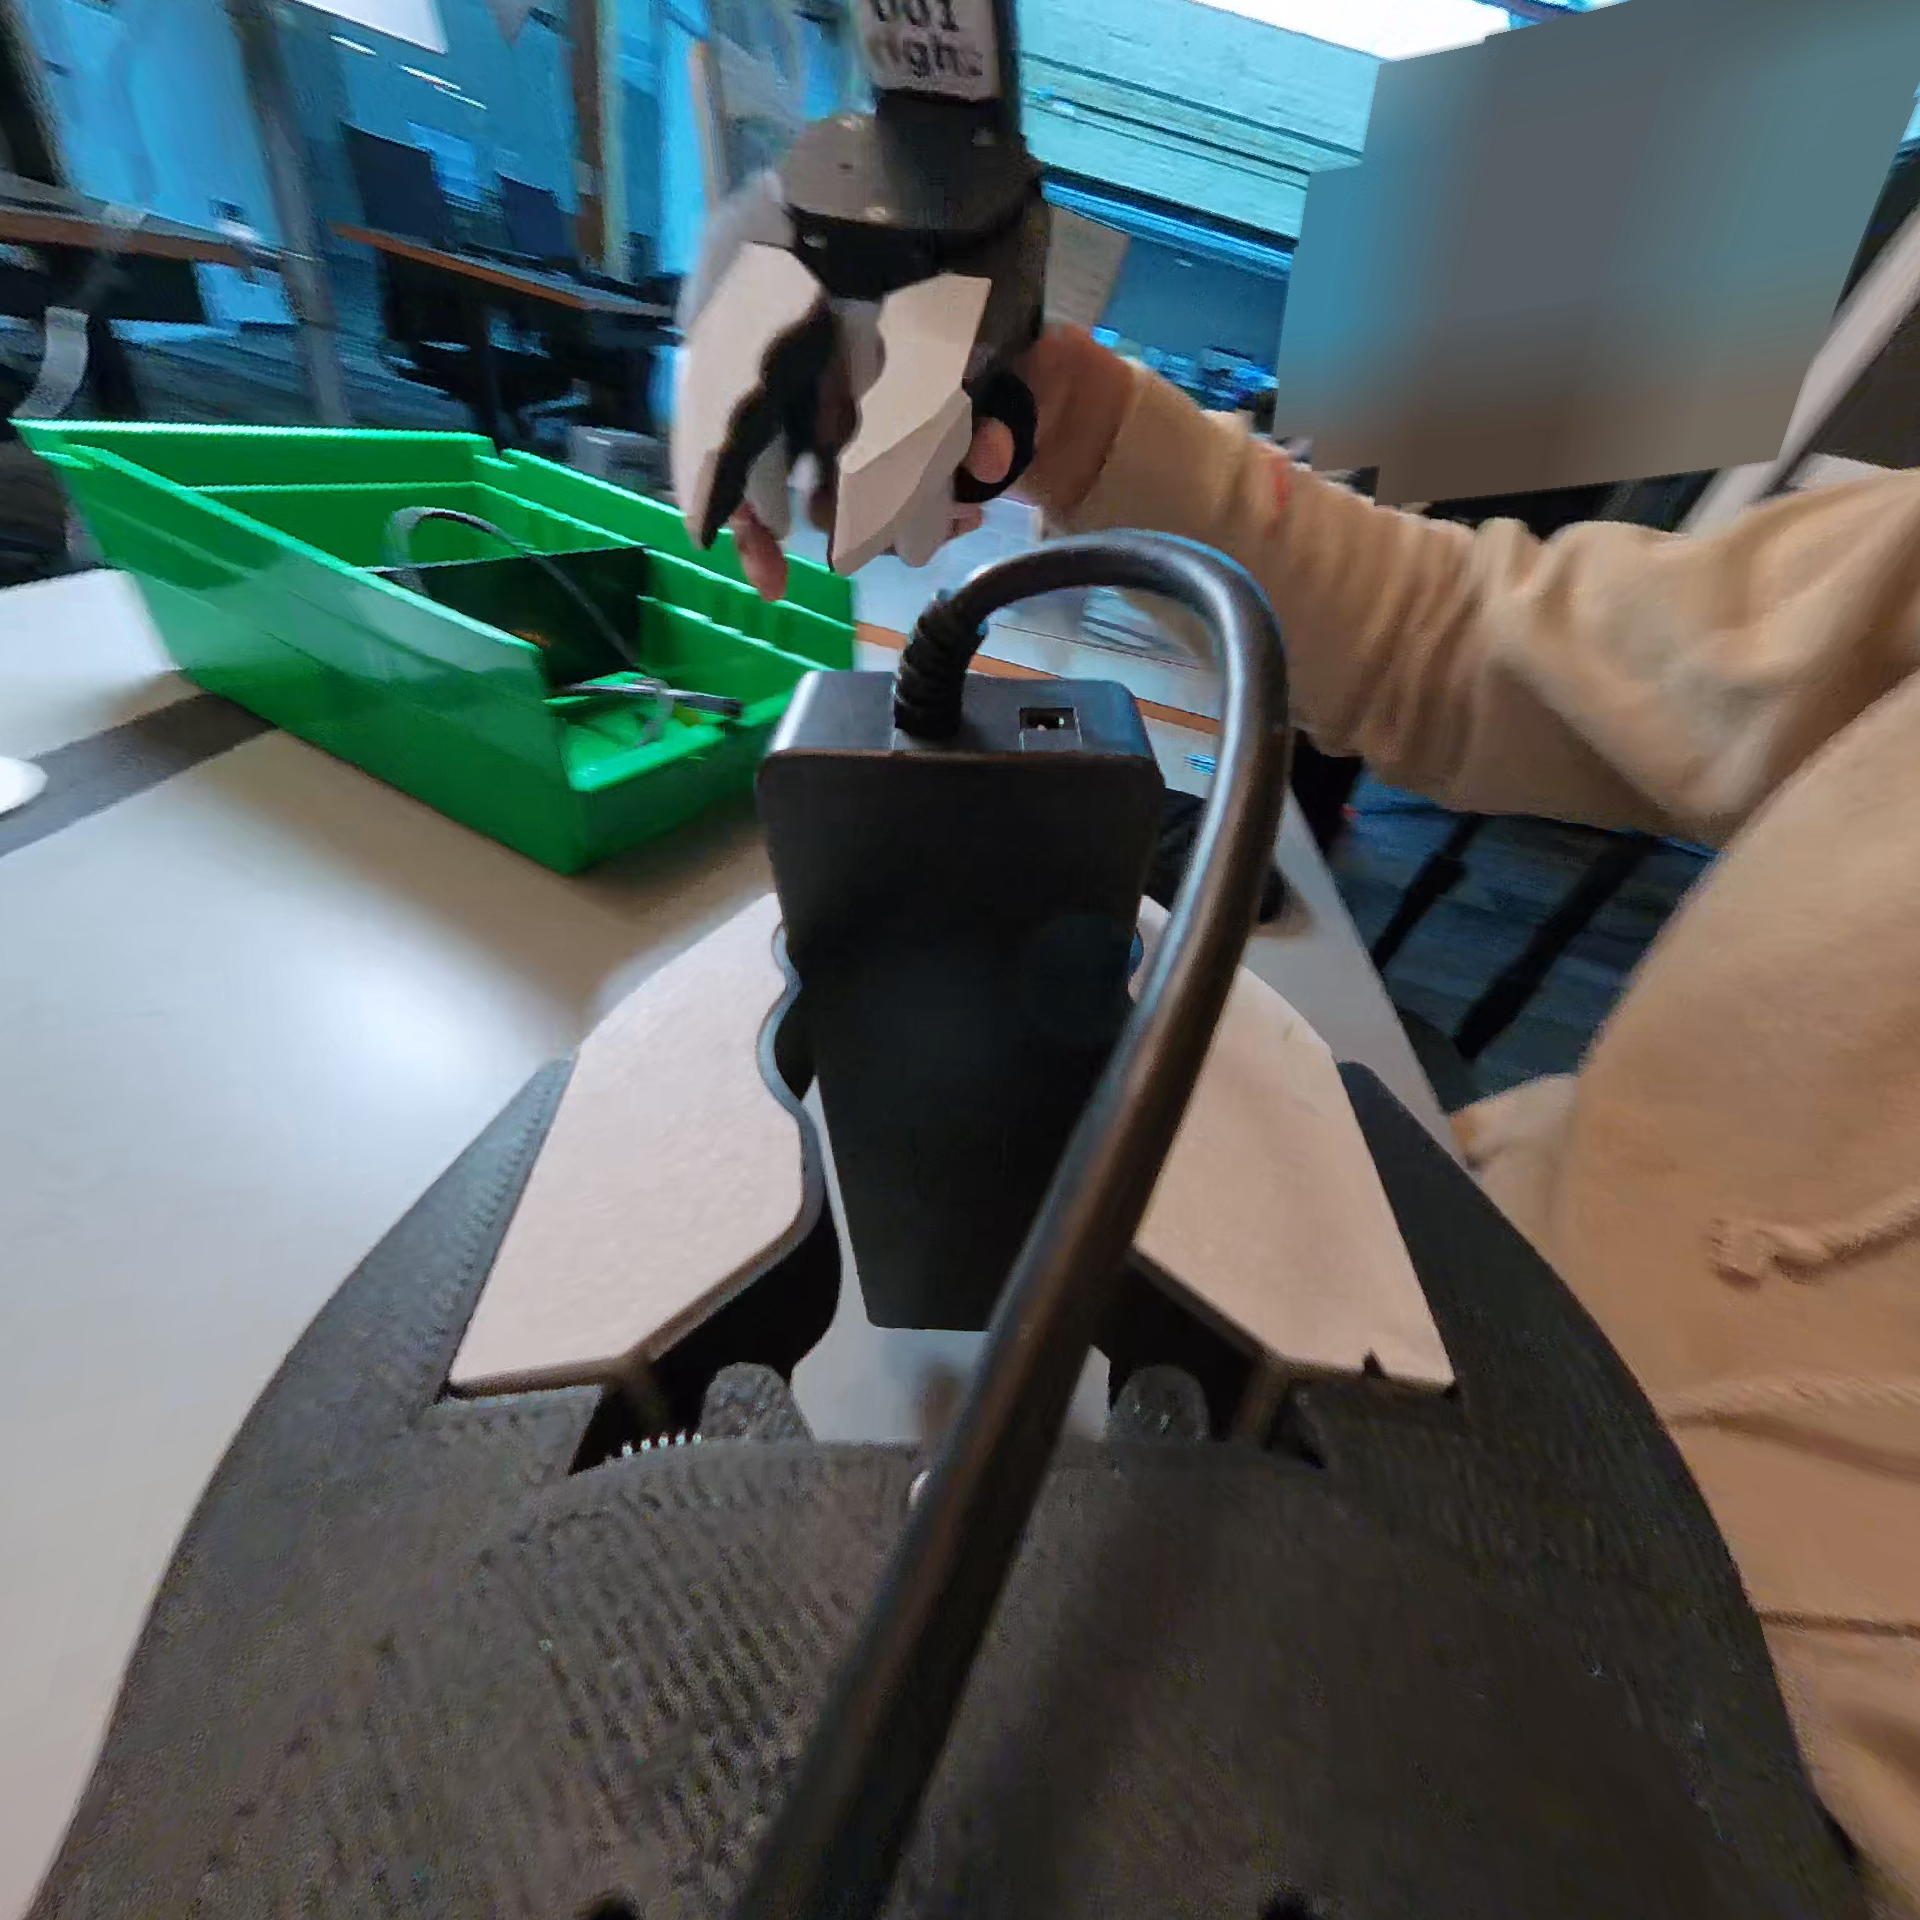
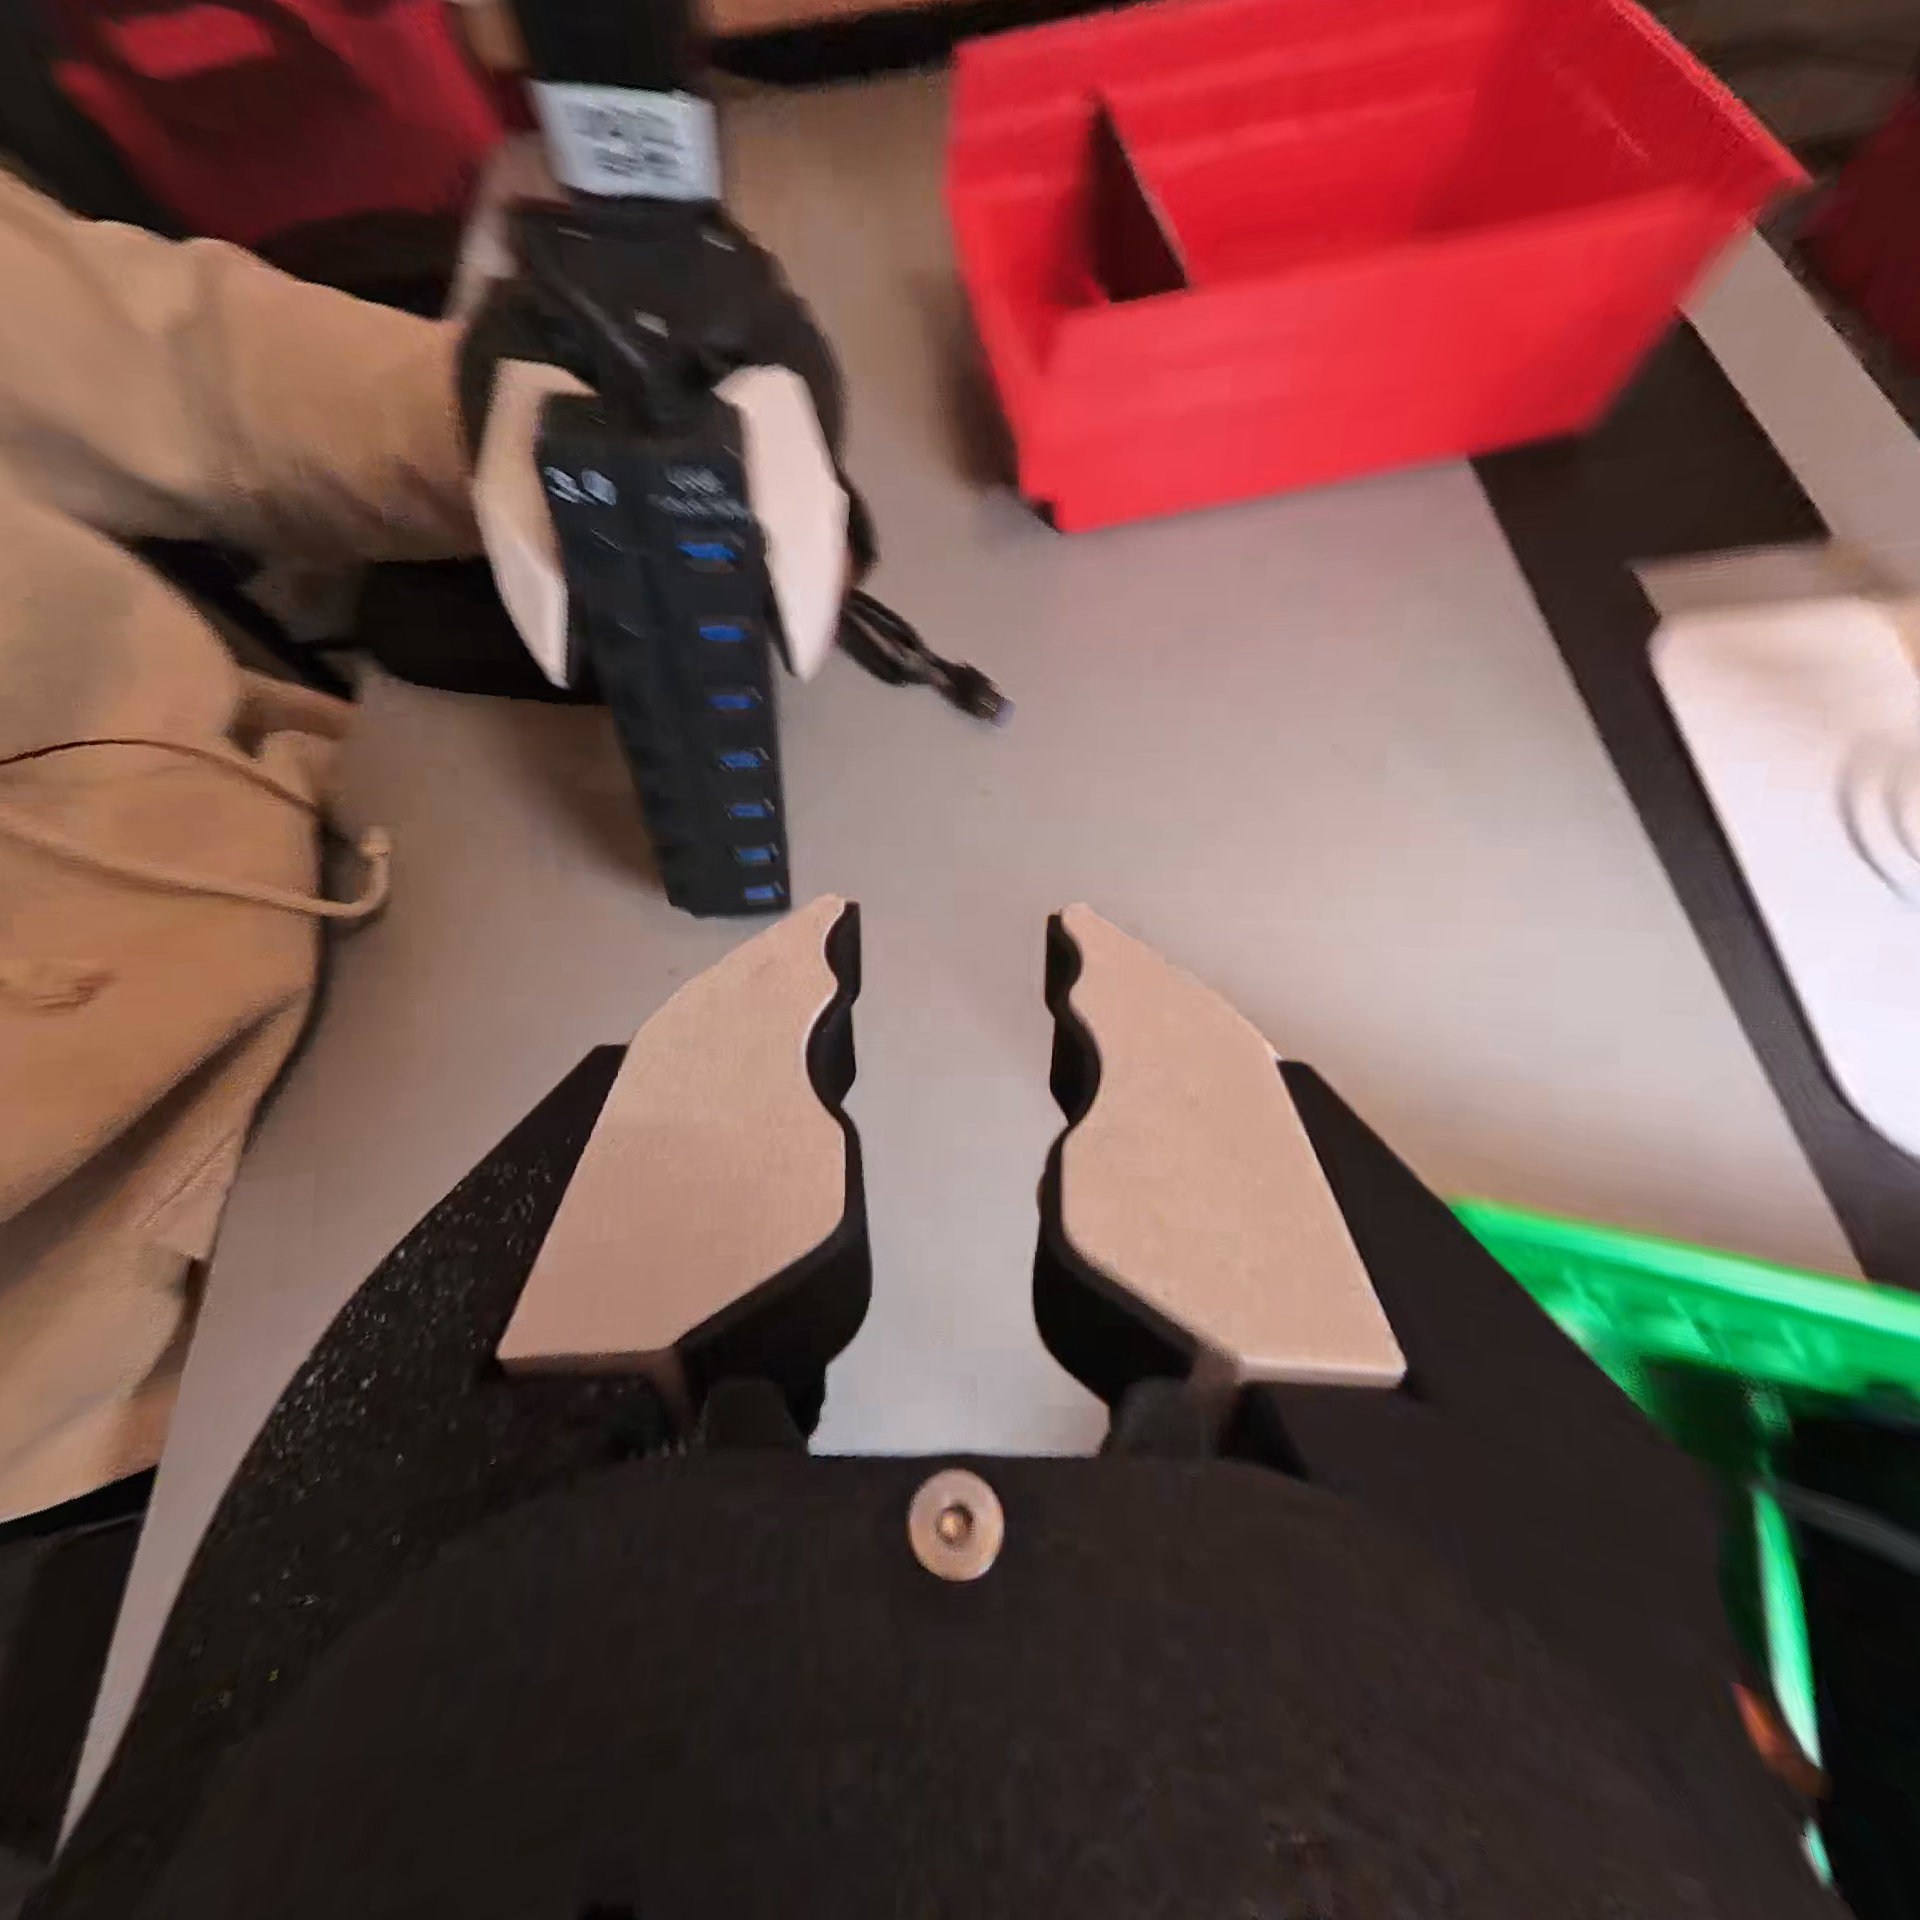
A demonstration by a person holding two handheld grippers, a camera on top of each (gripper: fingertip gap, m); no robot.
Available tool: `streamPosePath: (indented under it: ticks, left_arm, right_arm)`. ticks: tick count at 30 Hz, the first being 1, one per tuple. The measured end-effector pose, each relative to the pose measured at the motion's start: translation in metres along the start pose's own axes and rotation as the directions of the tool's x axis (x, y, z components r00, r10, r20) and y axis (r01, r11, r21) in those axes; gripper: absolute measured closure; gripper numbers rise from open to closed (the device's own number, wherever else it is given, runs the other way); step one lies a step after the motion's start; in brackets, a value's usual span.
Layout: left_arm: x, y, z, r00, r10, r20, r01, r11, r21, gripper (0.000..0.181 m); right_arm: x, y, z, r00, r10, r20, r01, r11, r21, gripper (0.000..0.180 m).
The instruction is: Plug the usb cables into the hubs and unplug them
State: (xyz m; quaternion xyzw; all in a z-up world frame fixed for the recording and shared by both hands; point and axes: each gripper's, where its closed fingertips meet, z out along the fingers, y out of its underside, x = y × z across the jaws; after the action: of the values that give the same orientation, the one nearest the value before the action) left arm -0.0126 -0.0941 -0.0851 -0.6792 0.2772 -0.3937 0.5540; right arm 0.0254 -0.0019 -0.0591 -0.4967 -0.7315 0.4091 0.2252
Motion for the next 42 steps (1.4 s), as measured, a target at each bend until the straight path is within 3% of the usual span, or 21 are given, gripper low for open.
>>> streamPosePath:
  ticks: [4,7,10,13,17,21,25,30,35,38,42]
  left_arm:
    - [0.058,0.006,0.007,0.938,-0.043,-0.343,0.03,0.999,-0.043,0.126]
    - [0.093,0.014,0.01,0.862,-0.073,-0.501,0.025,0.994,-0.102,0.126]
    - [0.113,0.024,0.014,0.805,-0.111,-0.583,0.021,0.987,-0.159,0.126]
    - [0.123,0.029,0.013,0.766,-0.139,-0.628,0.028,0.983,-0.183,0.126]
    - [0.111,0.02,0.013,0.822,-0.118,-0.558,0.047,0.989,-0.141,0.124]
    - [0.088,0.02,0.012,0.925,-0.01,-0.38,-0.051,0.987,-0.149,0.116]
    - [0.08,0.04,0.016,0.963,0.075,-0.259,-0.145,0.955,-0.26,0.113]
    - [0.124,0.051,0.015,0.907,0.033,-0.419,-0.173,0.938,-0.301,0.122]
    - [0.137,0.028,0.01,0.901,0.123,-0.417,-0.217,0.958,-0.185,0.12]
    - [0.109,0.008,0.002,0.946,0.157,-0.285,-0.19,0.977,-0.093,0.121]
    - [0.067,-0.011,-0.018,0.986,0.08,-0.148,-0.079,0.997,0.018,0.122]
  right_arm:
    - [-0.064,-0.016,0.027,0.964,-0.216,0.158,0.215,0.976,0.023,0.136]
    - [-0.111,-0.019,0.045,0.902,-0.301,0.31,0.314,0.949,0.006,0.129]
    - [-0.146,-0.016,0.066,0.841,-0.337,0.423,0.38,0.925,-0.02,0.128]
    - [-0.166,-0.011,0.075,0.789,-0.35,0.506,0.42,0.907,-0.028,0.146]
    - [-0.158,-0.017,0.064,0.818,-0.318,0.48,0.374,0.927,-0.022,0.152]
    - [-0.131,-0.022,0.032,0.888,-0.316,0.333,0.343,0.939,-0.022,0.156]
    - [-0.112,-0.034,-0.011,0.934,-0.287,0.211,0.294,0.956,-0.005,0.156]
    - [-0.079,-0.061,-0.061,0.95,-0.304,-0.069,0.306,0.952,0.007,0.156]
    - [-0.037,-0.089,-0.112,0.913,-0.25,-0.324,0.283,0.957,0.061,0.156]
    - [-0.012,-0.103,-0.141,0.859,-0.231,-0.457,0.285,0.957,0.052,0.156]
    - [0.023,-0.123,-0.184,0.771,-0.175,-0.612,0.276,0.959,0.072,0.155]
